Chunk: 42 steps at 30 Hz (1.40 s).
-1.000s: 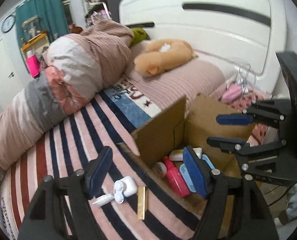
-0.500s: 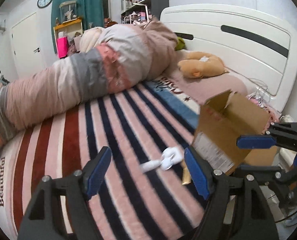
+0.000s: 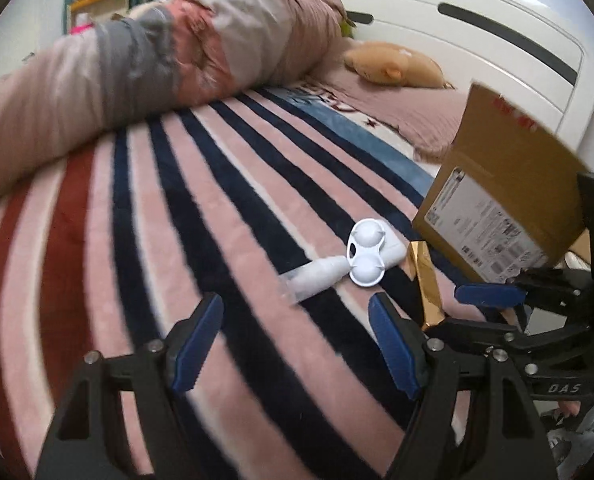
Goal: Organize rigid objects
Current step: 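Grasp the gold tube with the right gripper while the left grasps the dropper bottle, then place the gold tube and dropper bottle into the box with both grippers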
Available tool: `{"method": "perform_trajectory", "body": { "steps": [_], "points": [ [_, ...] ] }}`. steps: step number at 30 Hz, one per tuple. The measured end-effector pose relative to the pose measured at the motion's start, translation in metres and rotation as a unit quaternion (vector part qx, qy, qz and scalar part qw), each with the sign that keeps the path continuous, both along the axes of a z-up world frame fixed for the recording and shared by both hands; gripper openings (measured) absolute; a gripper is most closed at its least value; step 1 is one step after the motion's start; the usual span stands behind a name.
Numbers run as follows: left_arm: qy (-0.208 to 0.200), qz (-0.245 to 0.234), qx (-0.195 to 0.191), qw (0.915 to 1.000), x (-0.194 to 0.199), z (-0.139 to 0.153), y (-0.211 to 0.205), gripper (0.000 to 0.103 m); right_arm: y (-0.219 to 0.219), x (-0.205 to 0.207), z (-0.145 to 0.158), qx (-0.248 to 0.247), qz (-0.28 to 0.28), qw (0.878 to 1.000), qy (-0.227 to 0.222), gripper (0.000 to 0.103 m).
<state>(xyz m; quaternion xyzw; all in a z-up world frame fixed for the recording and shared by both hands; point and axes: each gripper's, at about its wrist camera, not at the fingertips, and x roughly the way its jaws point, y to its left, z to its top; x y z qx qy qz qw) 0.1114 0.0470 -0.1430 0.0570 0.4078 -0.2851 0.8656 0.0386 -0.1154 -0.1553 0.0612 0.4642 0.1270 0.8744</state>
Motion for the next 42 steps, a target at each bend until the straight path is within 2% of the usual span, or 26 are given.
{"method": "perform_trajectory", "body": {
  "steps": [5,8,11,14,17,20,22,26,29,32,42],
  "points": [
    [0.020,-0.032,-0.024,0.9990,0.028,-0.027,-0.022,0.071,-0.008,0.016,-0.022,-0.003,-0.041,0.999,0.011,0.041],
    [0.032,-0.045,-0.022,0.9983,0.039,-0.041,-0.033,0.054,-0.009,0.026,-0.026,-0.014,-0.056,0.998,0.005,0.041],
    [0.032,-0.042,-0.014,0.9985,0.043,-0.046,-0.036,0.047,-0.007,0.030,-0.029,-0.022,-0.063,0.998,-0.002,0.042],
    [0.028,-0.044,-0.015,0.9985,0.038,-0.043,-0.033,0.047,-0.008,0.030,-0.035,-0.032,-0.067,0.997,-0.003,0.042],
    [0.022,-0.047,0.003,0.9986,0.026,-0.041,-0.034,0.046,-0.003,0.032,-0.038,-0.048,-0.069,0.996,-0.012,0.042],
    [0.024,-0.039,0.007,0.9989,0.017,-0.039,-0.029,0.046,0.000,0.031,-0.038,-0.060,-0.062,0.996,-0.018,0.032],
    [0.024,-0.022,0.005,0.9994,0.006,-0.038,-0.020,0.046,-0.001,0.028,-0.037,-0.058,-0.051,0.997,-0.016,0.026],
    [0.032,0.017,-0.001,0.9993,-0.014,-0.037,0.005,0.047,0.000,0.020,-0.035,-0.050,-0.027,0.998,-0.016,0.024],
    [0.039,0.058,0.004,0.9975,-0.028,-0.037,0.025,0.047,0.000,0.009,-0.035,-0.029,-0.005,1.000,-0.008,0.014],
    [0.040,0.081,0.012,0.9959,-0.040,-0.036,0.034,0.047,0.005,-0.002,-0.034,0.005,0.040,0.999,0.005,0.014],
    [0.028,0.079,0.020,0.9962,-0.042,-0.047,0.030,0.047,0.021,-0.003,-0.037,-0.042,0.047,0.998,-0.003,0.014]
  ]
}}
